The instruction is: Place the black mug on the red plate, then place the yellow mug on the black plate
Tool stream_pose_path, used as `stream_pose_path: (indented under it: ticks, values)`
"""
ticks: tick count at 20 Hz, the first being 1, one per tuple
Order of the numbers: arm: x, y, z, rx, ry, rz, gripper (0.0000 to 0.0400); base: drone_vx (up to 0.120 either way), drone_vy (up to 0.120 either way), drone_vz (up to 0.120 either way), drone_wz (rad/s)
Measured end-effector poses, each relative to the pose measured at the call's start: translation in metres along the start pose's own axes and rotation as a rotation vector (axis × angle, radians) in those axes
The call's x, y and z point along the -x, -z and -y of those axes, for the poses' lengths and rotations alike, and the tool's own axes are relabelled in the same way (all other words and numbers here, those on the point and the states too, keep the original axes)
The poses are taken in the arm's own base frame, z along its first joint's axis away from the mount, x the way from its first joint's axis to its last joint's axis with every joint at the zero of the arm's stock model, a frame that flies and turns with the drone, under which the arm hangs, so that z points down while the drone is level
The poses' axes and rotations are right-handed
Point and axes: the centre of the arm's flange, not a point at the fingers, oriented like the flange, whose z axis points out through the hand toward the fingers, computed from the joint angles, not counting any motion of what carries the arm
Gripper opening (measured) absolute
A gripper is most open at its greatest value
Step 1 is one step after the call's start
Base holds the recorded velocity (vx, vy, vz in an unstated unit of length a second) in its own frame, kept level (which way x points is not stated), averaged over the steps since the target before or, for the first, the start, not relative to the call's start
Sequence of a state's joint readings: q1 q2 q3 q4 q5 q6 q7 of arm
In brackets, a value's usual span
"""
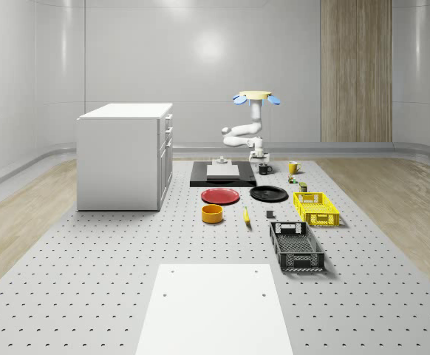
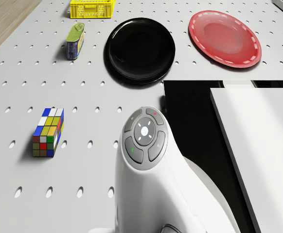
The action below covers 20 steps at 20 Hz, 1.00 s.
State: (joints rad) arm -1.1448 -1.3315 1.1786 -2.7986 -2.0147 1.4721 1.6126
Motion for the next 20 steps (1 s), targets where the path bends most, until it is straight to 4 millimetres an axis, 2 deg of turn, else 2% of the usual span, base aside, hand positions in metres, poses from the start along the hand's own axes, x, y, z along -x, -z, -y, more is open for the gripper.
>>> stream_pose_path:
  ticks: [3, 6, 12, 20]
  values:
    - [0.0, -0.001, 0.0, 0.0, 0.0, 0.0, 0.0165, 0.0, 0.0, 0.0, 0.0]
    - [0.0, -0.001, 0.0, 0.0, 0.0, 0.0, 0.0136, 0.0, 0.0, 0.0, 0.0]
    - [0.0, 0.001, 0.0, 0.0, 0.0, 0.0, 0.0116, 0.0, 0.0, 0.0, 0.0]
    - [0.0, 0.028, 0.0, 0.0, 0.0, 0.0, 0.0111, 0.0, 0.0, 0.115, 0.0]
